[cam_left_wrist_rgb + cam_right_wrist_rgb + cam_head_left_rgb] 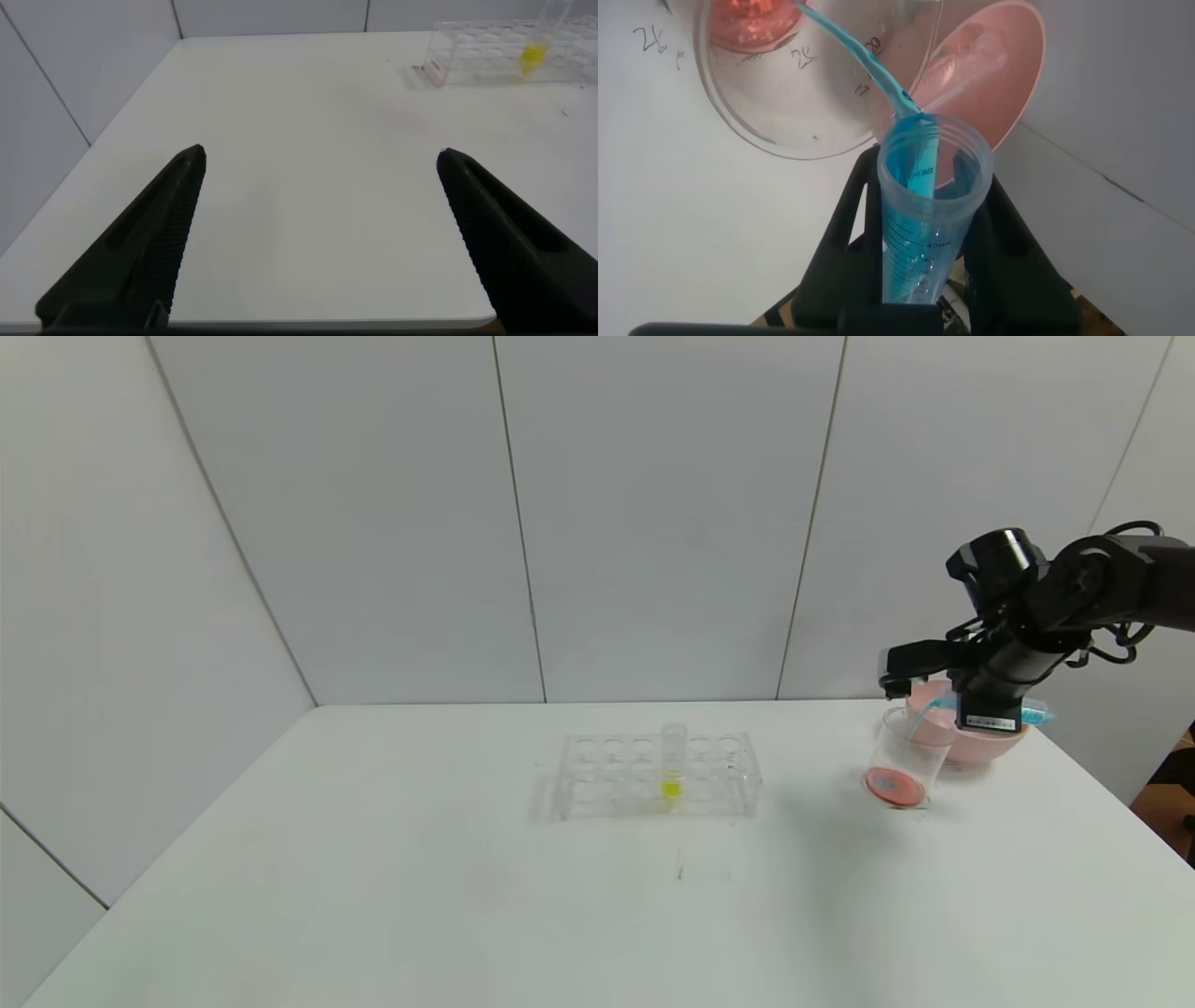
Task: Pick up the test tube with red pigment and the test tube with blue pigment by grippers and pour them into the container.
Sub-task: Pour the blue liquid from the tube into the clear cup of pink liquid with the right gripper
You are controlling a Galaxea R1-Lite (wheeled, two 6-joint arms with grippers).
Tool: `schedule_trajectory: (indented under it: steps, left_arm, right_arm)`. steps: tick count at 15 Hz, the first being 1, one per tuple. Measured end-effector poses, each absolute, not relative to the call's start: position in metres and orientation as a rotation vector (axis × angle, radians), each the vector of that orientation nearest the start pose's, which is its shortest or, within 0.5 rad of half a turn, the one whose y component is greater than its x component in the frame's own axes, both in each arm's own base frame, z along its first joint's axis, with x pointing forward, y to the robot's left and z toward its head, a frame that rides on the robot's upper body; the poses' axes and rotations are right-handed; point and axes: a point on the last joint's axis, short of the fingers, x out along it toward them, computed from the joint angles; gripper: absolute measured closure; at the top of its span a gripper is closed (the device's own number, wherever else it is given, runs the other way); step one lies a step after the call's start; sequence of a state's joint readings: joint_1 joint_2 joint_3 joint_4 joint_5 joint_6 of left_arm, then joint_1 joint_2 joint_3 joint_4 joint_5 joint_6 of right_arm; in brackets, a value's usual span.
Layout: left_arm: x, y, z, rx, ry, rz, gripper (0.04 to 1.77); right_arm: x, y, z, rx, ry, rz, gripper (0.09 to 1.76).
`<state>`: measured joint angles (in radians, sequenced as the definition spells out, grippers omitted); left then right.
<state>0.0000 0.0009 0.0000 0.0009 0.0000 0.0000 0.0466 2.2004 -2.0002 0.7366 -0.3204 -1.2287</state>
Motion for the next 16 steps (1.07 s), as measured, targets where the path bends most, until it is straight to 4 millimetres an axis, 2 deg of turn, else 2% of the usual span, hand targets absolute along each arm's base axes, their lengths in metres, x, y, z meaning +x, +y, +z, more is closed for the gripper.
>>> schedule_trajectory:
  steps: [16]
  left_arm:
    - [-0.023,0.0,0.075,0.0,0.002,0.0,0.05]
  right_arm:
    - [0.421,0.023,0.201,-1.448,1.042,0.296,1.3]
